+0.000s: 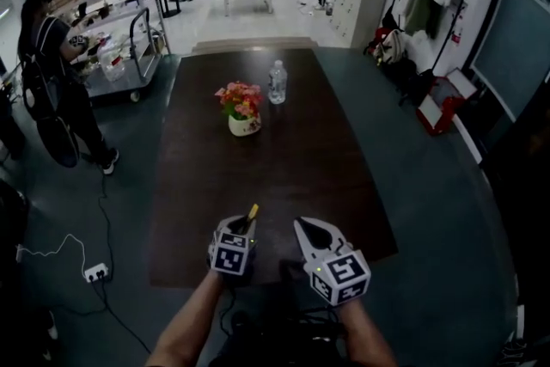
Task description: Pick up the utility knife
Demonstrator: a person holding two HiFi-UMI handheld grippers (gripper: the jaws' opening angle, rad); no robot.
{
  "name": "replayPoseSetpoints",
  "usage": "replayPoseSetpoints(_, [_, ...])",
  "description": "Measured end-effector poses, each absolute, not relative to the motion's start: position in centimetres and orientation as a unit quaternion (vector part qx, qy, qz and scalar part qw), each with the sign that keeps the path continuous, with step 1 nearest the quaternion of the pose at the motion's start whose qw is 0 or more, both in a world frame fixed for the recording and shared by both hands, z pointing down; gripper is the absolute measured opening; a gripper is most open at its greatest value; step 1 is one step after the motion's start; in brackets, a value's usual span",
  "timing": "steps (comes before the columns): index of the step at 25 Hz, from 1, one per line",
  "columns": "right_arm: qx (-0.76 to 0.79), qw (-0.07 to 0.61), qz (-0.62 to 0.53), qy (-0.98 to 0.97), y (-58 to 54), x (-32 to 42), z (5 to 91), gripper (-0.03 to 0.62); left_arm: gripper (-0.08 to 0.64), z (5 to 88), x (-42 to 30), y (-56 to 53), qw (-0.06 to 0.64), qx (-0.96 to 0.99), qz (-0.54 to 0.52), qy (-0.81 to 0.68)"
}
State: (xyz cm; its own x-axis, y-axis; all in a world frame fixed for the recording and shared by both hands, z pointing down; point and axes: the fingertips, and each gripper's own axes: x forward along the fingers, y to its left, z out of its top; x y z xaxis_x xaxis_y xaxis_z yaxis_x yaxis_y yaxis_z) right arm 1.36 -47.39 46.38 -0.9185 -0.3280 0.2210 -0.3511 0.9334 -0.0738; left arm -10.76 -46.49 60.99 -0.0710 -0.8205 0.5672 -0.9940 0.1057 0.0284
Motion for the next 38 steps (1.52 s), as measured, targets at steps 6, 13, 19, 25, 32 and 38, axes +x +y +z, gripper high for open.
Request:
replayPoseSetpoints(6, [0.169,0.070,0.051,-0.982,-46.8,0.1,43.7,0.008,0.069,51.3,-10.3,-45.6,0.169,0.665,0.081,-0.723])
replayPoseSetpoints(13, [0.157,0.031,0.052,-0.986,-45.3,-1.5,40.5,0.008,0.069,43.2,-10.1,-42.7,0.120,0.675,0.002,-0.728])
replayPoseSetpoints(19, [0.132,0.001,0.052,-0.990,-43.6,-2.4,38.1,0.008,0.069,39.7,-10.0,-40.3,0.090,0.670,-0.022,-0.737])
replayPoseSetpoints(25, [0.117,-0.011,0.051,-0.992,-42.6,-3.0,36.9,0.008,0.069,38.7,-10.2,-39.0,0.083,0.667,-0.031,-0.740])
replayPoseSetpoints(32, [0.107,-0.014,0.043,-0.993,-41.8,-3.3,36.7,0.006,0.069,37.9,-10.2,-38.5,0.081,0.673,-0.042,-0.734])
replayPoseSetpoints(38, [0.104,-0.018,0.040,-0.994,-41.6,-3.5,36.0,0.007,0.069,37.4,-10.2,-38.5,0.076,0.676,-0.042,-0.732])
